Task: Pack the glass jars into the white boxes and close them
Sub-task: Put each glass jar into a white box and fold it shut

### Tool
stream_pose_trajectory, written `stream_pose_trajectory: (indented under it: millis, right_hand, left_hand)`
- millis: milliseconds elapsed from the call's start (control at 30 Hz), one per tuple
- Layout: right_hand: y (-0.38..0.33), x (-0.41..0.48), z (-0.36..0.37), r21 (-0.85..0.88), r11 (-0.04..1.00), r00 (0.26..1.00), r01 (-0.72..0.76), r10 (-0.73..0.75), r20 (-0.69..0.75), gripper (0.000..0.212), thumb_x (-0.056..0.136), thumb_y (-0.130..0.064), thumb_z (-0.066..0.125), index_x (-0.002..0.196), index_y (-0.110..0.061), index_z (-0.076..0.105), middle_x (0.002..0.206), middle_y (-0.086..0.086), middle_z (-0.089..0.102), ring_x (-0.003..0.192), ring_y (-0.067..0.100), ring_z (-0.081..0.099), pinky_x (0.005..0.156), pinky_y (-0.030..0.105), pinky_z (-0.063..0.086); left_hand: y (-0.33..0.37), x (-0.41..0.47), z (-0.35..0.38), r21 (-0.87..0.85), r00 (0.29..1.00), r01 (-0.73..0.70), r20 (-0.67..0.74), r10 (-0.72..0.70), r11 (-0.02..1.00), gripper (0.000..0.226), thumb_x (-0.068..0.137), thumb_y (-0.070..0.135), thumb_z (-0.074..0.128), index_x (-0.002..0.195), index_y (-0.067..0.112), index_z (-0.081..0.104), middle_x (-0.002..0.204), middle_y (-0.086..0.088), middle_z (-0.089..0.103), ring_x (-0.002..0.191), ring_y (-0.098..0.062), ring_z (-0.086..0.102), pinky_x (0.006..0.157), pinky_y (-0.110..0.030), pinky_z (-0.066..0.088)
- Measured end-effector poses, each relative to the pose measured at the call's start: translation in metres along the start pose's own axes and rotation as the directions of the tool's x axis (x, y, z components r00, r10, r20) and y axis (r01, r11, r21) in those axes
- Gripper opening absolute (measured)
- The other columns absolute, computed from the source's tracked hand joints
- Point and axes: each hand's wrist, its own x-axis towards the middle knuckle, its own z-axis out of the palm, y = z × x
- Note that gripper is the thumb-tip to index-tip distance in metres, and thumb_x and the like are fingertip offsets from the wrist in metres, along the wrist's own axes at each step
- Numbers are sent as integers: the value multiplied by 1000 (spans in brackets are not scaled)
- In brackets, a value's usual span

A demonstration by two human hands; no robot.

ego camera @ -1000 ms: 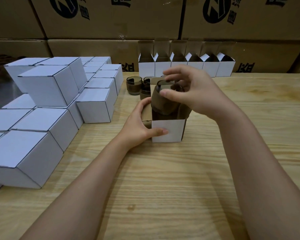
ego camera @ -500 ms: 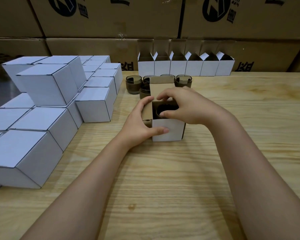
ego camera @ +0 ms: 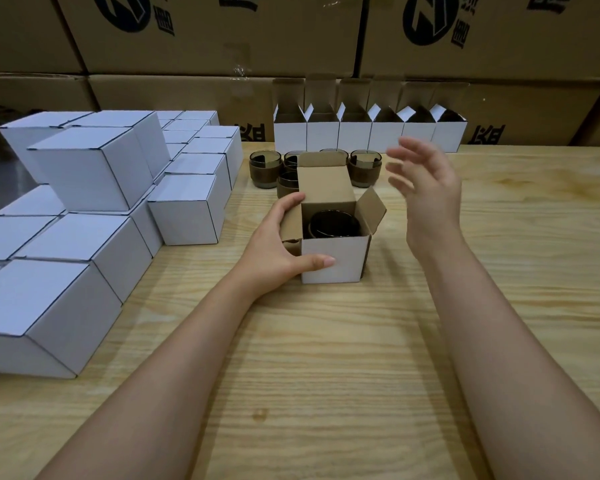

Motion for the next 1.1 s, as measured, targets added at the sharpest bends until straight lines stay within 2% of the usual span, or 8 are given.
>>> stream_pose_trajectory:
  millis: [100, 167, 300, 500, 633, 767, 933, 1100]
  right_hand:
    - [23, -10, -13, 320, 872, 928, -370, 335, 163, 35, 94, -13, 48, 128, -13, 51, 114, 7, 60, 97, 20, 59, 82, 31, 50]
    - [31, -14, -13, 277, 831, 859, -483, 387, 336, 42, 90, -25, 53, 131, -16, 50, 126, 10, 58, 104, 22, 60, 87, 33, 51]
    - [37, -20, 3, 80, 890, 811, -449, 368, 455, 57, 80, -33, 59, 134, -29, 43, 113, -6, 70, 105, 15, 65, 93, 37, 52]
    - [39, -22, 7, 36, 889, 791, -456, 387, 473, 50, 87, -17, 57, 136, -16, 48, 131, 16, 58, 115, 31, 57, 100, 47, 43]
    - [43, -20, 7, 35, 899, 796, -437, 369, 479, 36, 96, -11, 47, 131, -13, 51, 121, 14, 62, 106, 26, 59, 92, 40, 48]
    - [47, -20, 8, 65, 902, 805, -426, 345, 483, 38, 91, -15, 51, 129, -11, 52, 117, 10, 63, 103, 23, 60, 90, 37, 49]
    - [52, -17, 11, 97, 902, 821, -421, 333, 464, 33, 92, -15, 52, 125, -13, 54, 117, 10, 63, 107, 26, 58, 93, 39, 47]
    - [52, -17, 11, 110, 905, 825, -411, 319, 466, 40, 87, -20, 54, 126, -12, 53, 120, 11, 64, 107, 24, 60, 93, 38, 48]
  left_hand:
    - [0, 0, 0, -8, 1000, 3, -1, -3, 1000, 96, 58, 27, 90, 140, 29, 39, 120, 34, 42, 104, 30, 40, 79, 5, 35]
    - [1, -1, 1, -15, 1000, 6, -2, -6, 1000, 96, 59, 25, 90, 139, 29, 39, 121, 34, 41, 105, 30, 40, 81, 4, 36]
    - [3, -2, 2, -49, 999, 27, -20, -28, 998, 103, 56, 28, 89, 140, 31, 31, 126, 25, 45, 113, 20, 44, 89, -4, 40]
    - [2, 0, 4, -88, 996, 56, -59, -61, 994, 108, 59, 23, 90, 135, 28, 13, 136, 9, 37, 121, 18, 37, 87, -6, 43]
    - [-1, 0, 4, -111, 994, 87, -54, -94, 990, 95, 57, 25, 92, 118, 24, 18, 136, 4, 39, 127, -20, 48, 106, -38, 44]
    - [1, 0, 4, -141, 989, 105, -89, -118, 984, 77, 55, 27, 89, 107, 31, 31, 113, 14, 52, 98, 1, 63, 79, -14, 51]
    - [2, -2, 7, -95, 993, -25, -116, 14, 995, 91, 71, 15, 84, 133, 35, 20, 144, 5, 49, 126, -14, 52, 104, -28, 41]
    - [4, -2, 7, 7, 987, -150, -54, 150, 989, 54, 80, 12, 77, 125, 27, 52, 148, 13, 41, 132, 1, 42, 99, -14, 41]
